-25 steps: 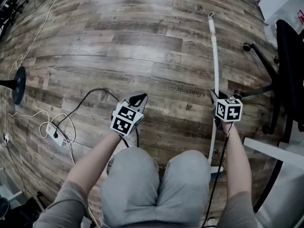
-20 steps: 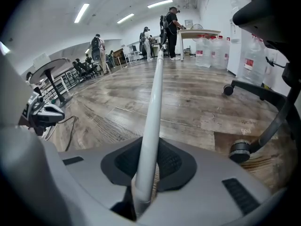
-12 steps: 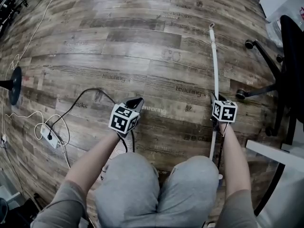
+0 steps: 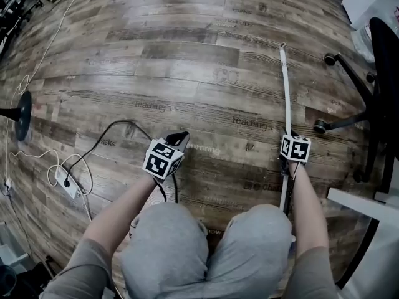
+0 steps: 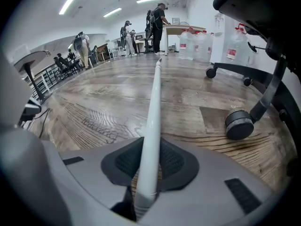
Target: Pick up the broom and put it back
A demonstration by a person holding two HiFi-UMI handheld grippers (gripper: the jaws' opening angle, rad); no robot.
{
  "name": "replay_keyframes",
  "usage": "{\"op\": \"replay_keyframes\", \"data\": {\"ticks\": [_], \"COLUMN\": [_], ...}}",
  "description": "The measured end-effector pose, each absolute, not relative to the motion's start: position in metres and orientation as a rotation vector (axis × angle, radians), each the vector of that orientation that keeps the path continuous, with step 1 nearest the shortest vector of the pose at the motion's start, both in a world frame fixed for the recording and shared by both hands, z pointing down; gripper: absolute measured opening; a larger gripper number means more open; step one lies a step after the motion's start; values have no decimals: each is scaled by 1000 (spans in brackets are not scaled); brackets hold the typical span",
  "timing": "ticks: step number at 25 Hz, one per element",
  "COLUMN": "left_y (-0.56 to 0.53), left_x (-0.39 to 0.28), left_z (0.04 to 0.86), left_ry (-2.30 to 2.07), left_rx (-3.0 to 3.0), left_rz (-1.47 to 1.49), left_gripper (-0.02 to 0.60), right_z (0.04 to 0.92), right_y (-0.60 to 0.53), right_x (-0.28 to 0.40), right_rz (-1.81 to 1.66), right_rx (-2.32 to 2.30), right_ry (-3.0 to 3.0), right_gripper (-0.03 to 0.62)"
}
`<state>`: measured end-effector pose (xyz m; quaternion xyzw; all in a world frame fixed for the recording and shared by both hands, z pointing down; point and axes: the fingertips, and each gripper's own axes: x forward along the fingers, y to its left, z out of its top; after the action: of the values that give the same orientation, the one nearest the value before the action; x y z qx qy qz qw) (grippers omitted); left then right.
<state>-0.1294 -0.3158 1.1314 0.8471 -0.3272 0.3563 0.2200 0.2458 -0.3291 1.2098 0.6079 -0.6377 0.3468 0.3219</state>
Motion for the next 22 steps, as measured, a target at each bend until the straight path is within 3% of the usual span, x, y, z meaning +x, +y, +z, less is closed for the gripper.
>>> {"op": "replay_keyframes", "data": {"ticks": [5, 12, 22], "left_y": [-322, -318, -331], "left_x": [-131, -128, -124], "left_z": [1132, 1139, 1121], "left_ry": [-931, -893, -889], "left_rx": [2339, 2324, 2353], "left_rz": [970, 1012, 984], "left_gripper": [17, 17, 17], "right_z": [1212, 1215, 1197], "right_y": [-322, -317, -310], "right_x": [259, 264, 276], "right_rz": [883, 921, 918], "right_rx": [1606, 1633, 1667], "right_ry": [-1627, -1659, -1680], "right_gripper": [111, 244, 308]}}
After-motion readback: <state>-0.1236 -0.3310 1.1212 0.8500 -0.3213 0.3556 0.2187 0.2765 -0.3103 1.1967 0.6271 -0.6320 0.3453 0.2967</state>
